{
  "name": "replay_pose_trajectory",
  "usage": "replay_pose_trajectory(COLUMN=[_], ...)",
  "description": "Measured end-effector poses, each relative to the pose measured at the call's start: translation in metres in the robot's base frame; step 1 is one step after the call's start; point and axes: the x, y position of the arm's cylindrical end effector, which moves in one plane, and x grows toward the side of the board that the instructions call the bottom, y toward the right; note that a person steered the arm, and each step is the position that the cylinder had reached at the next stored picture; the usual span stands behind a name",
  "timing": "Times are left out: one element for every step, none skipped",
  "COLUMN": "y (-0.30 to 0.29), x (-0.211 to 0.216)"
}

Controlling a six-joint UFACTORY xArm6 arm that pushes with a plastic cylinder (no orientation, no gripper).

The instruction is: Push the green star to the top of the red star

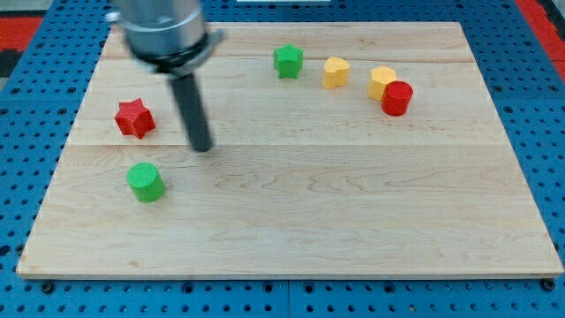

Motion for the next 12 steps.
replay_pose_trajectory(y=[0.076, 0.062, 0.066, 0.107, 0.128, 0.112, 0.090, 0.124, 0.110, 0.055, 0.059, 0.136], x=[-0.052, -0.093, -0.106, -0.110, -0.141, -0.172, -0.153, -0.120, -0.116, -0.116, -0.116, -0.116])
